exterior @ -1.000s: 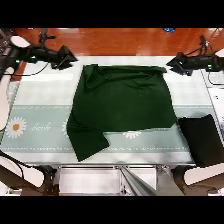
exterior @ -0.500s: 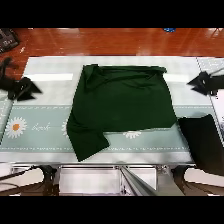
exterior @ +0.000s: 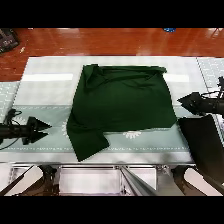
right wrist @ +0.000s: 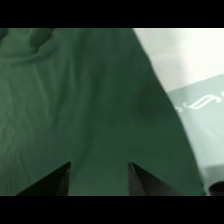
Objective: Fold the shirts.
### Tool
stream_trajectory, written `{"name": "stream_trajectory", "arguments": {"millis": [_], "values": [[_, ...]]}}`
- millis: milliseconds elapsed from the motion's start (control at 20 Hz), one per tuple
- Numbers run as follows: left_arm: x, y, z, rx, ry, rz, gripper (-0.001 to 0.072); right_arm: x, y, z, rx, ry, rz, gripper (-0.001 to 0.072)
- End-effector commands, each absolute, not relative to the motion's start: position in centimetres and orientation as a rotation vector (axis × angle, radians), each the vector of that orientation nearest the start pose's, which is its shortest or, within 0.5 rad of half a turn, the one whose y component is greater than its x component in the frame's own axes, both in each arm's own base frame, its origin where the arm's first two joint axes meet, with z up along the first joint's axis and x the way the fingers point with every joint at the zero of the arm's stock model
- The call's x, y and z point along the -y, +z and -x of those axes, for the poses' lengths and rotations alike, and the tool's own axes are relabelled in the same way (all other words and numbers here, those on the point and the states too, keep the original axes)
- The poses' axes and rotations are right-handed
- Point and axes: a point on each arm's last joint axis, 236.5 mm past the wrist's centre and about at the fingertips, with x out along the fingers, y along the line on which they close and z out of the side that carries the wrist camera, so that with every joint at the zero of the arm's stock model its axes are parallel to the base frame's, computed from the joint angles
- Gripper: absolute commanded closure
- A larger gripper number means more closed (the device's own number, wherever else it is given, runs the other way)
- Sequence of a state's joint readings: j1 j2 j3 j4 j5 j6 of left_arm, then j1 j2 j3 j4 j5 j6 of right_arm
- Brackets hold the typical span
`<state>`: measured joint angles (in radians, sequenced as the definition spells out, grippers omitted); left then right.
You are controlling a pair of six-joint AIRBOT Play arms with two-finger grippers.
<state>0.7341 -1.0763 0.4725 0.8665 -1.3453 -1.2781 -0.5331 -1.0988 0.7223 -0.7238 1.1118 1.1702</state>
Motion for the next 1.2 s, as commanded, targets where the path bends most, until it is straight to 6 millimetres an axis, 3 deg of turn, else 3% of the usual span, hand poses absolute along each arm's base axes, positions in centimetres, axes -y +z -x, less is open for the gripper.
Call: {"name": "stream_trajectory", "arguments": {"millis": [0,200,500,700,750,800,950,1050,1150], "values": [[3.4,-7.9,-20.8,-1.417,-0.075,1.195,0.0196,0.3,-0.4,-32.6,-1.066,0.17,-0.843,0.0297],[6.1,-9.3,-20.9,-1.446,-0.101,1.195,0.0196,0.2,-0.4,-32.5,-1.072,0.175,-0.845,0.0297],[8.0,-10.2,-23.7,-1.392,-0.094,1.228,0.0197,0.2,-0.4,-32.5,-1.072,0.169,-0.853,0.0297],[9.7,-11.4,-24.2,-1.425,-0.123,1.177,0.0215,0.3,-0.4,-32.5,-1.072,0.163,-0.858,0.0297],[9.9,-11.4,-24.4,-1.433,-0.132,1.168,0.0382,0.5,-0.4,-32.5,-1.071,0.158,-0.862,0.0297],[10.0,-11.2,-24.6,-1.433,-0.143,1.165,0.0679,1.0,-0.4,-32.4,-1.065,0.146,-0.873,0.0297],[10.3,-9.5,-25.5,-1.424,-0.219,1.144,0.0688,3.3,-0.5,-30.2,-1.093,0.094,-0.859,0.0297],[10.2,-8.8,-26.1,-1.412,-0.241,1.133,0.0688,4.1,-2.3,-27.6,-1.179,-0.005,-0.845,0.0297],[10.1,-8.6,-26.6,-1.401,-0.245,1.127,0.0688,3.0,-4.1,-25.5,-1.229,-0.038,-0.889,0.0298]]}}
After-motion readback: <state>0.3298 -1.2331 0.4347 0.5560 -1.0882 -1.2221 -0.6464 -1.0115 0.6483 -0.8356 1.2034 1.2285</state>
